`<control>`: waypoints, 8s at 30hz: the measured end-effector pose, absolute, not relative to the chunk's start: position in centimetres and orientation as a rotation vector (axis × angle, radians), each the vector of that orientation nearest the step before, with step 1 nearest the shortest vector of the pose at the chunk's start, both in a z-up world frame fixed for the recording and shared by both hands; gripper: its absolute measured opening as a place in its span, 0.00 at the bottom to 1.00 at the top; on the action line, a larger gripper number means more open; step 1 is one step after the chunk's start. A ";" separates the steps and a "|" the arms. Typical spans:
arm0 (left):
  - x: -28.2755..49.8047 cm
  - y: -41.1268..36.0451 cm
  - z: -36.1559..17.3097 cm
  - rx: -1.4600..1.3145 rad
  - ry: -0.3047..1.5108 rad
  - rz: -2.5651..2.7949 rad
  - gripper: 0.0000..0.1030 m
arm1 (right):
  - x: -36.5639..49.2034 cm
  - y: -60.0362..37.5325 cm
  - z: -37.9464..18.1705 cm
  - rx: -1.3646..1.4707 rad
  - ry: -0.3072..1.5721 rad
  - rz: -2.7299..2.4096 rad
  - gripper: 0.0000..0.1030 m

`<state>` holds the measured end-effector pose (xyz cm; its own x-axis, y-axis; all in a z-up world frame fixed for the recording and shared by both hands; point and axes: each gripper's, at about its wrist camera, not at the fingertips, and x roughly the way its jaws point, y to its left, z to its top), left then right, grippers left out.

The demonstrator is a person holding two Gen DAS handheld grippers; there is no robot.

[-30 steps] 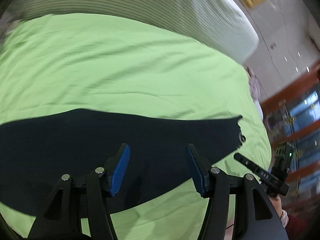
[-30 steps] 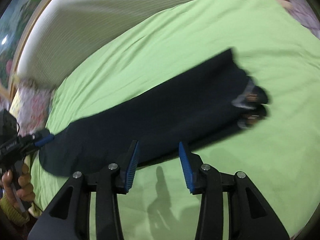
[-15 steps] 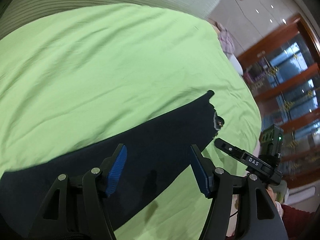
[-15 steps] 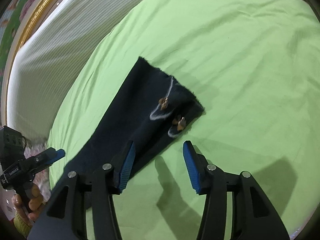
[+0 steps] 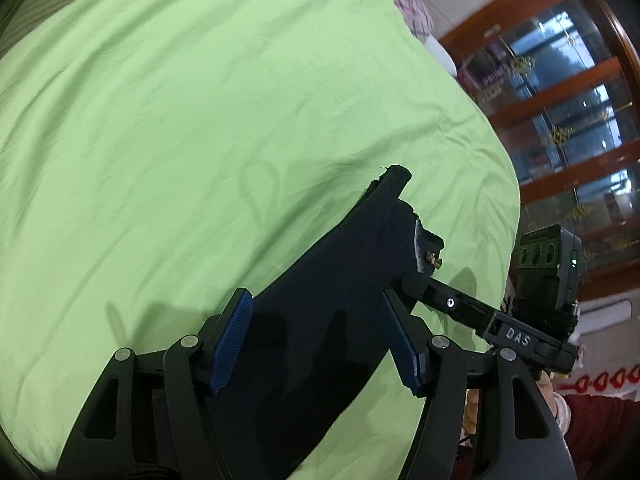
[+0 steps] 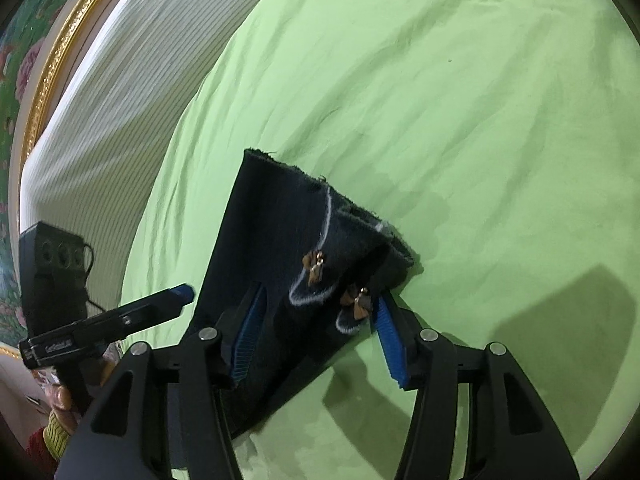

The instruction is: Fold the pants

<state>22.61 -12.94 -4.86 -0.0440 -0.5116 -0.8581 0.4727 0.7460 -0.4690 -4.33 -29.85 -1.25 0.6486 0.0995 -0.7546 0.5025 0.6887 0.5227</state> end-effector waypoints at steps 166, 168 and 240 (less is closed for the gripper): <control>-12.4 36.0 -9.8 -1.224 0.787 0.433 0.65 | 14.5 26.3 -8.4 -0.394 1.354 1.076 0.50; -12.3 36.0 -9.9 -1.223 0.783 0.435 0.65 | 14.8 27.2 -9.3 -0.423 1.370 1.090 0.50; 3.5 8.1 4.8 -0.646 0.859 -0.235 0.23 | 11.7 -6.3 2.9 0.164 1.021 0.872 0.15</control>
